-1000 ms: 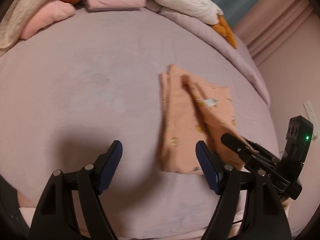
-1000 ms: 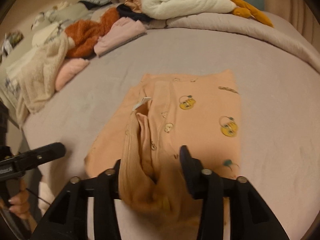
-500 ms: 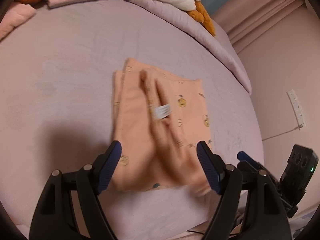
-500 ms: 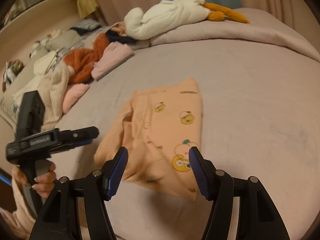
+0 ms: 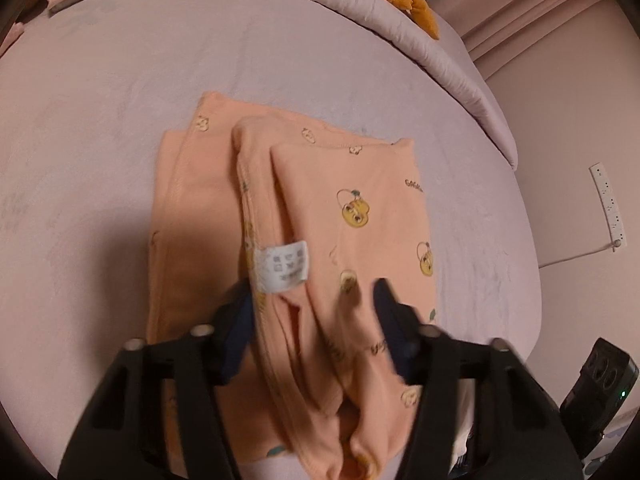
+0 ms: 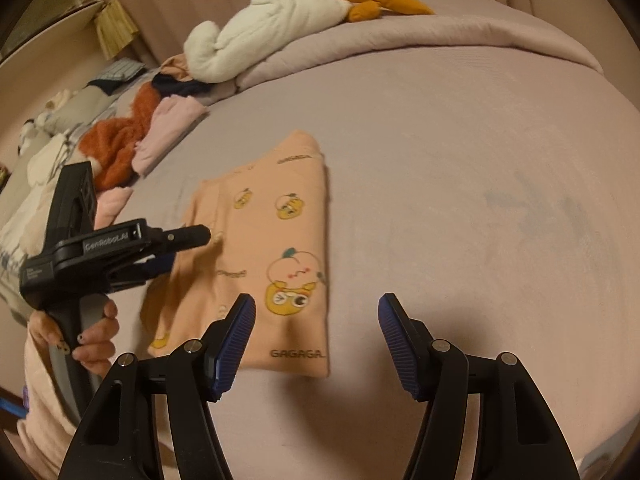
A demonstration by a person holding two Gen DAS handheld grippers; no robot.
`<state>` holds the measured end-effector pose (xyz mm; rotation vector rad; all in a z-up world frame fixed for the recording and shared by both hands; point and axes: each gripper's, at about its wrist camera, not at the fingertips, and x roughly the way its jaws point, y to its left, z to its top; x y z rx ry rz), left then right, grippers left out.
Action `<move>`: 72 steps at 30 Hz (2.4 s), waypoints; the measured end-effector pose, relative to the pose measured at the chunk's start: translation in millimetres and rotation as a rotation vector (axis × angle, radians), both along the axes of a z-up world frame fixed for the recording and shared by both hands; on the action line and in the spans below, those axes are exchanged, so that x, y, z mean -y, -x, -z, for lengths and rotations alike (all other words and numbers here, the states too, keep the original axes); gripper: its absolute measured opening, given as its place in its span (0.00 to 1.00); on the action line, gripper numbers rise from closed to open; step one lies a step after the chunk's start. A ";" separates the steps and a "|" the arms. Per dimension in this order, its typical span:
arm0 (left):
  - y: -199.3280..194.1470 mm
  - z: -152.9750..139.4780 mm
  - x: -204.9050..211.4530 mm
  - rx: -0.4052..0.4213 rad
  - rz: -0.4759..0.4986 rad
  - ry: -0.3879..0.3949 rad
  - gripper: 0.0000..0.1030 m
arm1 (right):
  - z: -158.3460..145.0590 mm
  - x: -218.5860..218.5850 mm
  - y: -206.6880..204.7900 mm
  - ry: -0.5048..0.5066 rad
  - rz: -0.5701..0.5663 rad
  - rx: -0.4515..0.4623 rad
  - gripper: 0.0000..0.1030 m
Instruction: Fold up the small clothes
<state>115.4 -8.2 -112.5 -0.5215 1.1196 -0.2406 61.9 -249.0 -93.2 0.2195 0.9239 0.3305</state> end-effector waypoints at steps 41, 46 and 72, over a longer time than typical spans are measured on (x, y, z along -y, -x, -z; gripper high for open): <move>-14.0 5.1 -38.4 0.031 0.039 -0.185 0.16 | 9.9 -8.6 -5.9 0.025 0.006 -0.032 0.62; -11.0 10.0 -40.9 0.032 0.020 -0.171 0.19 | 11.5 -7.3 -5.6 0.025 0.014 -0.039 0.62; 79.2 21.2 -57.2 -0.025 -0.017 -0.004 0.54 | 38.6 -46.3 -9.4 -0.092 -0.115 -0.159 0.62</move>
